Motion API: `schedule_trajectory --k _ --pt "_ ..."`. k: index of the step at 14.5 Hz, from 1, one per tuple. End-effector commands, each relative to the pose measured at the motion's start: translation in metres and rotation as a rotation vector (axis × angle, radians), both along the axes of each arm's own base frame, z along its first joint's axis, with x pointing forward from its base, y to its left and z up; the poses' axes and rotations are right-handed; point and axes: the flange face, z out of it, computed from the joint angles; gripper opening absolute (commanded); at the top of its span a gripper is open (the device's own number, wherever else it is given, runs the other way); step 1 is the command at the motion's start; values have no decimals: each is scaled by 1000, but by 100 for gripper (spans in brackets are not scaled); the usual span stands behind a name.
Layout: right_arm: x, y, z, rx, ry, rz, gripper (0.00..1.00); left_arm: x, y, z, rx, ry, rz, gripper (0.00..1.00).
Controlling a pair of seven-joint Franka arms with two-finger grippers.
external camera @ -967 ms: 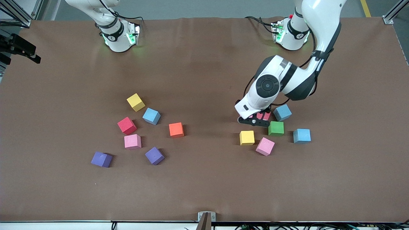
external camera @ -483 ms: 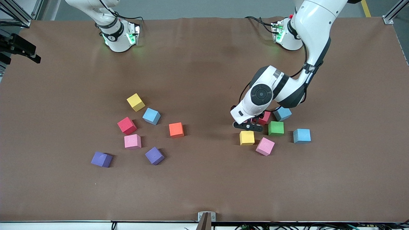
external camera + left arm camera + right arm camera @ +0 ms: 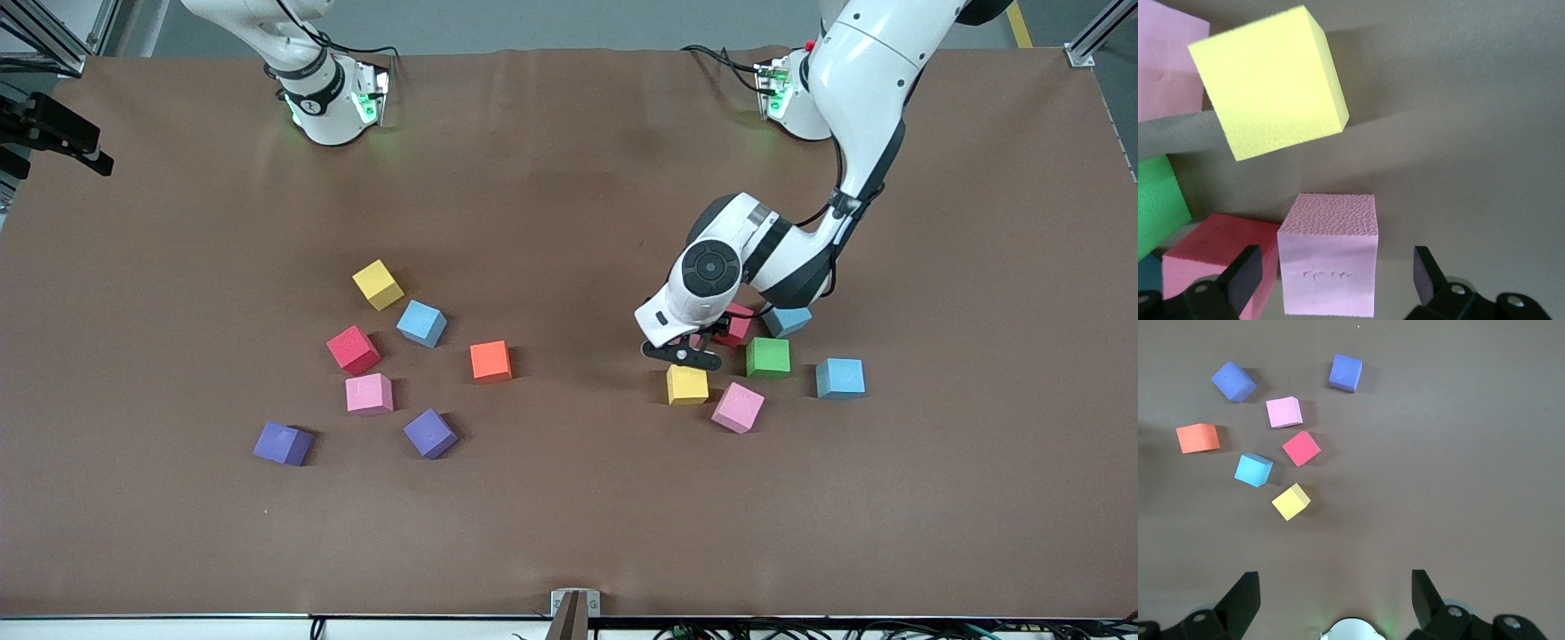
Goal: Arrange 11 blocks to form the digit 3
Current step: 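Reach the left gripper down to a pink cube and close on it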
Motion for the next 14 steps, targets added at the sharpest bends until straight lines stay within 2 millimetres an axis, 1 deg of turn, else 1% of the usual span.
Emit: schedule_trajectory --k 1,3,6,7,9,10,11,12,13,14 --pt "-2 -3 4 14 -3 9 100 -11 7 -13 -5 -28 0 100" --pt "0 -4 3 12 -3 8 100 -15 5 -20 -10 -27 -5 100" --pt "2 -6 1 9 -6 3 100 -18 5 -23 -13 -27 -7 99" --pt "6 -7 -3 10 -3 3 100 -20 7 -25 -9 -22 -7 93" --pt "12 -8 -10 5 6 1 100 -22 7 -24 -6 -25 -17 68" --pt "17 -9 -13 1 -1 0 100 -21 7 -24 -4 -27 -17 61" --pt "25 -12 -21 -6 -4 -7 100 -21 7 -25 -4 -26 -16 54" --pt "36 -15 -37 -3 22 -16 100 -20 6 -23 -7 -31 -17 48" --pt "40 -20 -42 2 17 -22 100 -19 5 -21 -8 -34 -18 42" --pt "45 -27 -44 1 -12 -36 100 -21 2 -17 -7 -35 -20 39"
